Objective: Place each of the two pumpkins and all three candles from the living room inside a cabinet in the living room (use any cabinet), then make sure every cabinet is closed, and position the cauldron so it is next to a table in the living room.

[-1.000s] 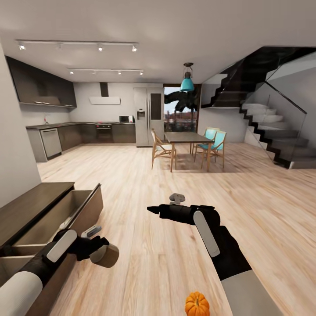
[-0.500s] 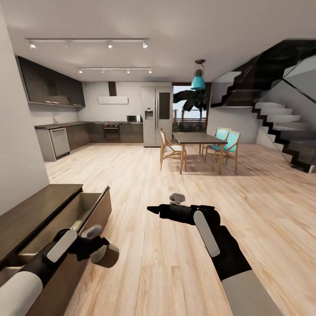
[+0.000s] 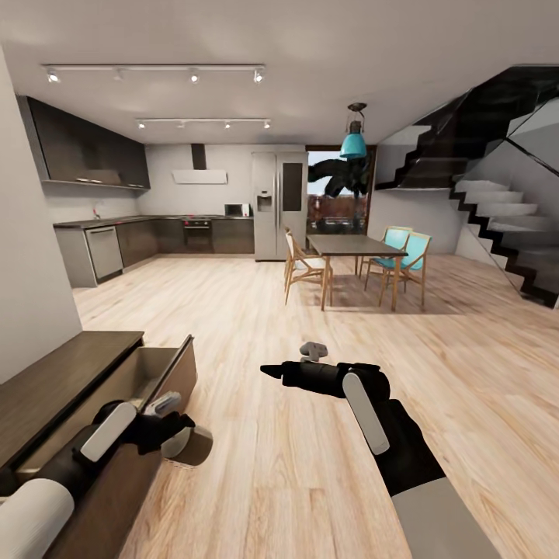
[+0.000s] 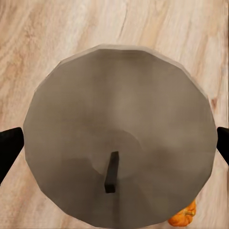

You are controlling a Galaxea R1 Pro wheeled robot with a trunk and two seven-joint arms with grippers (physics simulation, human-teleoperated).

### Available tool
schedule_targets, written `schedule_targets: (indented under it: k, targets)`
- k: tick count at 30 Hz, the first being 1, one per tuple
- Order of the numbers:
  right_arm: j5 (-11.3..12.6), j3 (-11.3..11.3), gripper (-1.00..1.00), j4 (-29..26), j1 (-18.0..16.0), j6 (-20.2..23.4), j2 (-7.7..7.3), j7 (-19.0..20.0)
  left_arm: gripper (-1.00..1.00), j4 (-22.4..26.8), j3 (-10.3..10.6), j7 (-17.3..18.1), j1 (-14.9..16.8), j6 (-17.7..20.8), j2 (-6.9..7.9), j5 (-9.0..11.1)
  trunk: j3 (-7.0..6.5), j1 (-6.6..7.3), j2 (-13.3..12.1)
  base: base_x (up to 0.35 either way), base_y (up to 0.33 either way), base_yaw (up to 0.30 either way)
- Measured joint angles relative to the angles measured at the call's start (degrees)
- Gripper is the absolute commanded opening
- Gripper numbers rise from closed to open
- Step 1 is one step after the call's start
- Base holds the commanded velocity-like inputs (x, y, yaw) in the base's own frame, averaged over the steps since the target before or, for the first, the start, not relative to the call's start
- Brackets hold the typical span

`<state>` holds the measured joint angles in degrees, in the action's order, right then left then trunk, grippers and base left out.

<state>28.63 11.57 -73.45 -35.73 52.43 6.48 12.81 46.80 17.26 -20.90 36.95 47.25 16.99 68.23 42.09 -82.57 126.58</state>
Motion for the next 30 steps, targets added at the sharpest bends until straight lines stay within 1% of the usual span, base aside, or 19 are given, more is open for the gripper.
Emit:
schedule_targets:
  k: [2,3,5,6,7,8,10,11,12,16,25,28,30]
  targets:
    - [-0.07,0.00,1.00,0.00,0.00,0.00,0.06,0.00,-1.00,2.92,-0.02,-0.11,-0.26,0.40,0.32,0.07,0.00,0.00,0.00,0.003,0.001,0.000]
    - [-0.09,0.00,1.00,0.00,0.00,0.00,0.07,0.00,-1.00,4.47,-0.03,-0.15,-0.85,0.52,0.39,0.38,0.00,0.00,0.00,0.002,0.001,0.000]
    - [-0.10,0.01,1.00,0.00,0.00,0.00,0.08,0.00,-1.00,9.13,-0.21,-0.28,-2.75,0.67,0.62,0.25,0.01,0.00,0.00,0.001,0.000,-0.035]
    - [-0.09,0.00,1.00,-0.01,0.00,0.00,0.08,0.00,-1.00,13.90,-0.31,-0.37,-4.66,0.71,1.22,0.21,0.02,0.00,0.00,0.000,0.000,-0.094]
    - [-0.10,0.00,1.00,-0.01,0.00,0.01,0.08,0.00,-1.00,19.20,-0.40,-0.49,-6.63,0.64,2.43,0.43,0.04,0.00,0.01,0.000,0.000,-0.106]
    - [-0.07,0.00,1.00,-0.01,0.00,0.01,0.05,0.00,-1.00,22.57,-0.43,-0.53,-7.82,0.71,3.24,0.45,0.07,0.00,0.00,0.000,0.000,-0.114]
    - [0.03,0.00,1.00,-0.01,0.01,0.01,0.01,0.00,-1.00,28.53,-0.49,-0.58,-9.97,0.76,4.40,0.53,0.13,0.00,0.00,0.000,0.000,-0.165]
    - [0.04,0.00,1.00,-0.02,0.01,0.01,-0.01,-0.01,-1.00,29.98,-0.51,-0.63,-10.47,0.72,4.65,0.79,0.16,0.00,0.00,0.000,0.000,-0.221]
    - [0.09,0.00,1.00,-0.02,0.01,0.01,-0.03,-0.01,-1.00,31.18,-0.66,-0.67,-10.88,0.82,4.87,0.42,0.19,0.00,0.00,0.000,0.000,-0.234]
    - [0.21,-0.02,1.00,-0.02,0.01,0.01,-0.11,-0.01,-1.00,32.27,-1.01,-0.70,-11.31,0.84,5.06,0.22,-0.40,0.87,-1.59,0.000,0.000,-0.249]
    - [0.31,-0.01,1.00,-0.04,0.01,0.00,-0.20,0.08,-1.00,32.48,-1.25,-0.78,-11.43,0.86,5.15,0.16,-1.72,2.85,-5.20,0.000,0.000,-0.257]
    - [0.33,-0.01,1.00,-0.04,0.01,-0.03,-0.24,0.26,-1.00,32.48,-2.36,-0.78,-11.62,0.87,5.22,0.02,-2.17,3.51,-6.41,0.000,0.000,-0.258]
    - [0.34,-0.01,1.00,-0.03,0.01,-0.01,-0.25,0.28,-1.00,32.48,-3.94,-0.78,-12.02,0.92,5.26,0.03,-2.46,3.95,-7.21,0.000,0.000,-0.258]
